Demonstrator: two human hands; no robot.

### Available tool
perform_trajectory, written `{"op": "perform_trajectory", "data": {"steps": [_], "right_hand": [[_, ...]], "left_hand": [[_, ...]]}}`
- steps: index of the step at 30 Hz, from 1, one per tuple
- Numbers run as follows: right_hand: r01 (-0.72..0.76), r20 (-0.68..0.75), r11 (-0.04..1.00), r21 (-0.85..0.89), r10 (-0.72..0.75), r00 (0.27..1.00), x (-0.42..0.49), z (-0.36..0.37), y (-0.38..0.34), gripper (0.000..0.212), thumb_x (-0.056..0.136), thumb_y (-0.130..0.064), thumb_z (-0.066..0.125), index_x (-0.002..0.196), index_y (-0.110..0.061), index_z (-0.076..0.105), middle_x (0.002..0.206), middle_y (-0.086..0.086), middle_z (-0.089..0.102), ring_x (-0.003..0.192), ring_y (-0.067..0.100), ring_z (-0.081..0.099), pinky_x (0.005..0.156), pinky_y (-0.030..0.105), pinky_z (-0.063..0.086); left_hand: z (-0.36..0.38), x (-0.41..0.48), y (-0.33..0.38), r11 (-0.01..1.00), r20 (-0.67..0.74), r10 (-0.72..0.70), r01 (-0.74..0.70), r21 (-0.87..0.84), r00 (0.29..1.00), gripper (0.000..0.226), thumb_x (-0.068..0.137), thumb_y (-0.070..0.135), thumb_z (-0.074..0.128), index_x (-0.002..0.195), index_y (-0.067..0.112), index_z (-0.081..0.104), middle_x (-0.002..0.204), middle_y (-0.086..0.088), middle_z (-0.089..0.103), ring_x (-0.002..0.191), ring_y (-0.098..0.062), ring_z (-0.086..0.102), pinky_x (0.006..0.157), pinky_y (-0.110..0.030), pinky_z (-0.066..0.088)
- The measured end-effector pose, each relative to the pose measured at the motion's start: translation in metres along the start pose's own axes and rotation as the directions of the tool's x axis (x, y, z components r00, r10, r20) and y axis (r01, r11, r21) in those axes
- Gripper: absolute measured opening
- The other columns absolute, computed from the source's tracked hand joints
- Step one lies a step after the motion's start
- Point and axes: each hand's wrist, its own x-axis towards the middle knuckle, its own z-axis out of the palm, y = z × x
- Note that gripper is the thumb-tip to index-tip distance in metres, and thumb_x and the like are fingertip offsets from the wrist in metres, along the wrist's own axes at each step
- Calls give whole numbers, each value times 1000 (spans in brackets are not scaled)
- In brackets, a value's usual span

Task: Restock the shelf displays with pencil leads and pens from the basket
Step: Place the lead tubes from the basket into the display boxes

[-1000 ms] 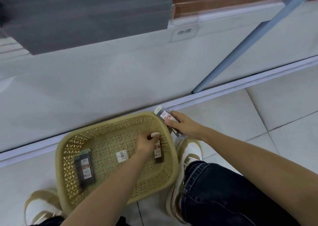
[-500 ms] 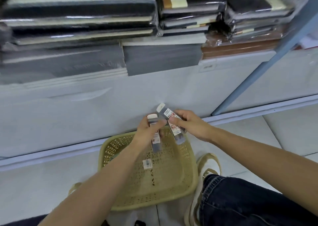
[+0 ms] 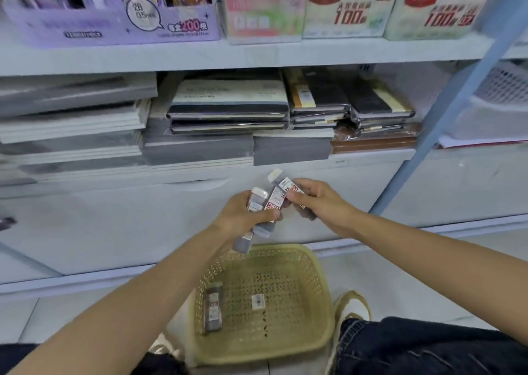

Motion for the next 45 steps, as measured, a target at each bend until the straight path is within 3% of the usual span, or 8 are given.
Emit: {"op": "perform_trajectory", "data": {"steps": [12, 16, 21, 24, 31, 35, 38, 45], "right_hand": [[-2, -42, 991, -134, -4, 999, -14, 2, -41, 23, 86, -26, 72, 92, -4, 69, 56, -4, 42, 48, 7, 31, 43, 17, 24], [5, -82, 989, -145, -17, 997, -18, -7, -50, 17, 88, -29, 70, 86, -12, 71, 56, -1, 52, 48, 8, 37, 42, 15, 28], [-2, 197, 975, -221, 47, 979, -24, -9, -63, 9, 90, -31, 67, 89, -25, 73, 63, -3, 61, 47, 7, 37, 43, 17, 27], [62, 136, 978, -201, -35, 990, -21, -9, -76, 19, 89, -30, 68, 106, -23, 69, 65, -8, 63, 49, 7, 37, 43, 17, 26], [167, -51, 968, -187, -180, 982, -24, -22, -107, 22, 86, -31, 69, 107, -24, 69, 76, 0, 69, 51, 5, 48, 44, 15, 34], [257, -218, 939, -227, -306, 926, -32, -43, -138, 25, 78, -44, 68, 101, -35, 67, 94, -12, 73, 88, 8, 70, 68, 19, 54], [297, -263, 928, -224, -351, 899, -37, -65, -163, 13, 81, -30, 75, 94, -30, 74, 90, -2, 75, 83, 11, 70, 72, 25, 58], [341, -310, 899, -276, -419, 854, -58, -123, -217, 12, 80, -19, 76, 92, -19, 73, 78, 0, 74, 65, 9, 67, 56, 17, 50]], "left_hand": [[-28, -30, 46, 993, 169, -11, -10, 119, 986, 37, 78, 4, 78, 112, 8, 65, 98, -11, 75, 71, -13, 61, 56, -19, 43], [-35, -27, 52, 996, -46, 84, -85, -34, 995, 23, 78, -1, 75, 98, 10, 71, 77, -10, 71, 59, -8, 55, 46, -15, 37], [-37, -25, 63, 987, -182, 124, -140, -78, 975, 16, 81, 8, 75, 95, 6, 68, 59, -4, 60, 45, -5, 48, 43, -13, 36], [-29, -24, 75, 991, -143, 131, -135, -19, 981, 16, 82, 11, 75, 96, 7, 68, 59, -5, 59, 45, -6, 45, 43, -13, 35], [8, -21, 109, 954, -169, 240, -264, -144, 956, 14, 81, 13, 76, 94, 11, 71, 73, 0, 70, 59, -6, 55, 51, -15, 43], [31, -21, 146, 927, -71, 375, -375, 4, 924, 8, 83, 10, 74, 87, 18, 72, 74, 2, 74, 61, -5, 61, 60, -16, 51], [49, -20, 177, 898, 47, 429, -432, 86, 902, 10, 82, 9, 75, 90, 9, 70, 80, -5, 76, 76, -14, 70, 76, -24, 55], [86, -11, 238, 909, 152, 400, -412, 58, 904, 17, 91, 14, 64, 108, 14, 62, 91, -12, 75, 65, -8, 60, 57, -21, 46]]}}
